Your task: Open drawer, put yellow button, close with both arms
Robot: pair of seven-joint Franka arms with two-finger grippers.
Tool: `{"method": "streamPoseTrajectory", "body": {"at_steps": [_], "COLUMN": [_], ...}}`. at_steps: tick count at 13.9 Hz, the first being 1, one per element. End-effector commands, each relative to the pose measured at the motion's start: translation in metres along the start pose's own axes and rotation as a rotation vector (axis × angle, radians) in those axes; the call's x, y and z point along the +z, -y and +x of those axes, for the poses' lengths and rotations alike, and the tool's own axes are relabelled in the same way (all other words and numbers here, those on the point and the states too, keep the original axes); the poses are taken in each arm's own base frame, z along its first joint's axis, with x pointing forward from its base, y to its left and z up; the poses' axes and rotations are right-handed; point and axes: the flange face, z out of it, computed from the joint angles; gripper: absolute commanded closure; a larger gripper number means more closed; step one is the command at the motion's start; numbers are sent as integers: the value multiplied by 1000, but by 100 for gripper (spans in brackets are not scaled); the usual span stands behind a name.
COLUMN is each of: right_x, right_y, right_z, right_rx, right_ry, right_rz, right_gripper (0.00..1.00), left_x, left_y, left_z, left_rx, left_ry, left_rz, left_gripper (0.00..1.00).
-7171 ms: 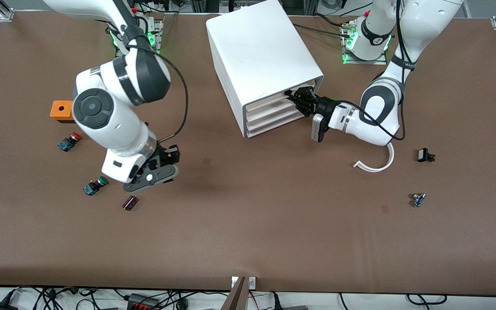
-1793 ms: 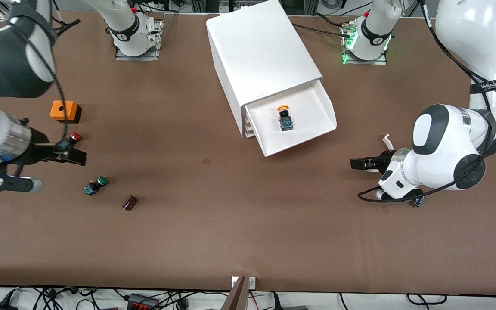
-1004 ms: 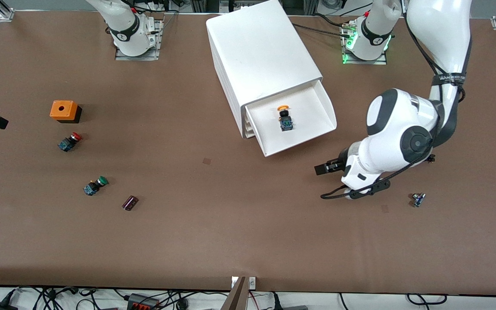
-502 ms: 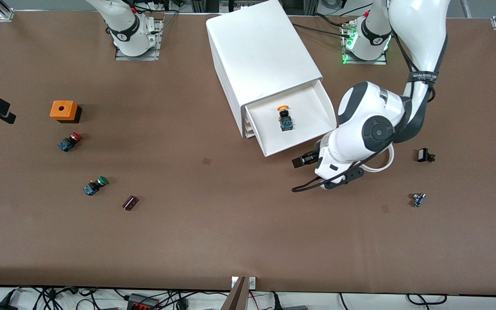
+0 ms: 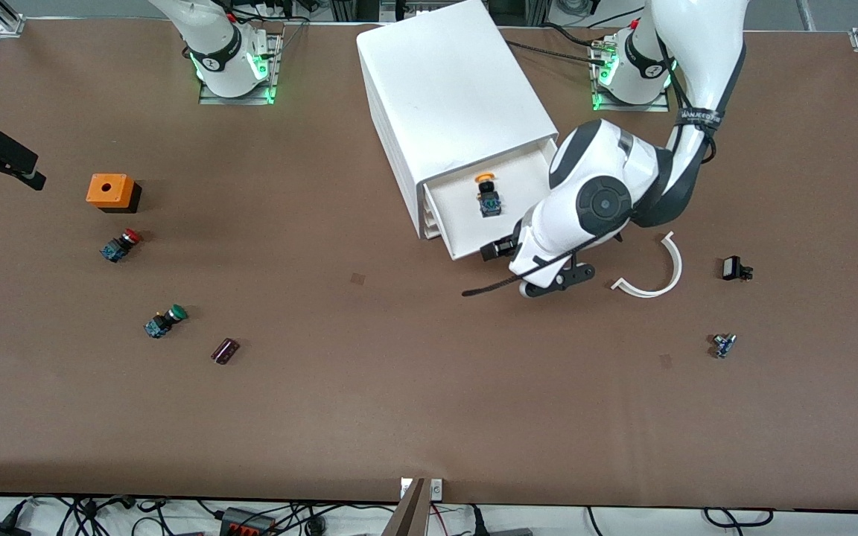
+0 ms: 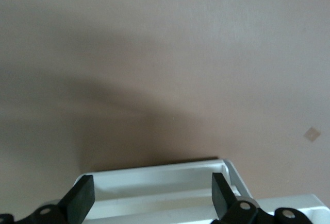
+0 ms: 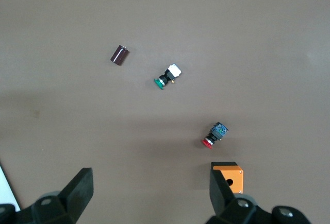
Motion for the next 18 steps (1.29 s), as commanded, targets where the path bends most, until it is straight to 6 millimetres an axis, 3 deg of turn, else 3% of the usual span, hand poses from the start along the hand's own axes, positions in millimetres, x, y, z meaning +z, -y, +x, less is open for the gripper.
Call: {"method": "streamPoseTrajectory", "body": {"at_steps": [1, 7, 12, 18], "right_x": [9, 10, 15, 15], "right_y": [1, 1, 0, -2], "right_z": [0, 1, 3, 2], "right_rx": [-22, -23, -22, -17], "right_ry": [10, 16, 26, 28], "right_rz": [-12, -6, -7, -12], "right_gripper": [0, 0, 0, 0], "left_x": [2, 31, 41, 42], "left_y": [1, -22, -32, -32], "left_z": [-37, -88, -117, -118], "left_rx": [25, 16, 33, 27], "left_ry": [-5, 53, 83, 85], "left_rz": [37, 78, 106, 111], "left_gripper": [0, 0, 0, 0]}}
